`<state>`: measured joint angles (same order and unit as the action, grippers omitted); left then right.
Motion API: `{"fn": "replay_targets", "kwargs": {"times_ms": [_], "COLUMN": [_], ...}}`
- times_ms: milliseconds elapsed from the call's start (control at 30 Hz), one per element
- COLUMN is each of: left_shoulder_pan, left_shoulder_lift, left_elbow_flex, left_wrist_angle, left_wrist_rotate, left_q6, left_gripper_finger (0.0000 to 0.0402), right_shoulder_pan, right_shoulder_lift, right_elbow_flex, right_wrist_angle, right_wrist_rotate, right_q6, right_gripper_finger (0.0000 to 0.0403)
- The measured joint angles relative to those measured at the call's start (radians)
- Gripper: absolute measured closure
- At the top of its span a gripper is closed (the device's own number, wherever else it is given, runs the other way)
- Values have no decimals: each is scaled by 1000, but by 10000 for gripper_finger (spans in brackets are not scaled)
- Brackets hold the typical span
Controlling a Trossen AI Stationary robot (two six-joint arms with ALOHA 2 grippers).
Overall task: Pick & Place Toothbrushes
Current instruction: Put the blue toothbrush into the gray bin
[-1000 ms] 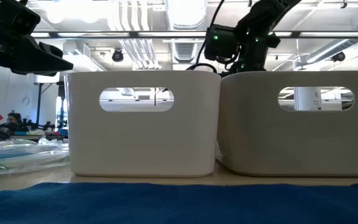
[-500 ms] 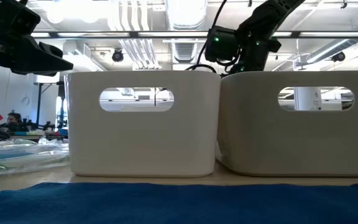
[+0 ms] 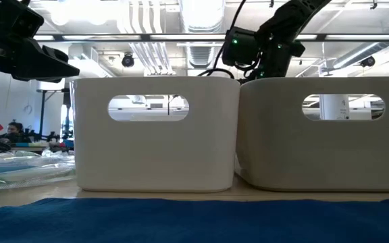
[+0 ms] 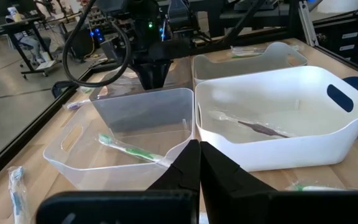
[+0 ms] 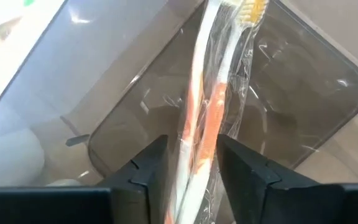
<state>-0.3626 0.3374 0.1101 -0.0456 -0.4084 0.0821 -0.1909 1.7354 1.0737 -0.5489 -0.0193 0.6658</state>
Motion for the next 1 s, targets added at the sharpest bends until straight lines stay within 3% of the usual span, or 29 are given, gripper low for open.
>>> {"fn": "replay_targets", "kwargs": {"times_ms": [333,600,1000], "left_shoulder_pan": [0,0,0], "left_shoulder_lift": [0,0,0], "left_elbow_flex": [0,0,0], "left_wrist_angle": [0,0,0], "left_wrist_rotate": [0,0,0], "left_q6": [0,0,0], "left_gripper_finger": [396,396,396], "right_shoulder_pan": [-2,-2,-2], "right_shoulder_lift": [-67,-180,-416], "right_elbow_flex": [105,176,166], "right_wrist_angle": [-138,-244,-553], "right_wrist_rotate": [-36,-24,189], "right_q6": [-51,-93,-41], "right_gripper_finger": [242,275,327]}}
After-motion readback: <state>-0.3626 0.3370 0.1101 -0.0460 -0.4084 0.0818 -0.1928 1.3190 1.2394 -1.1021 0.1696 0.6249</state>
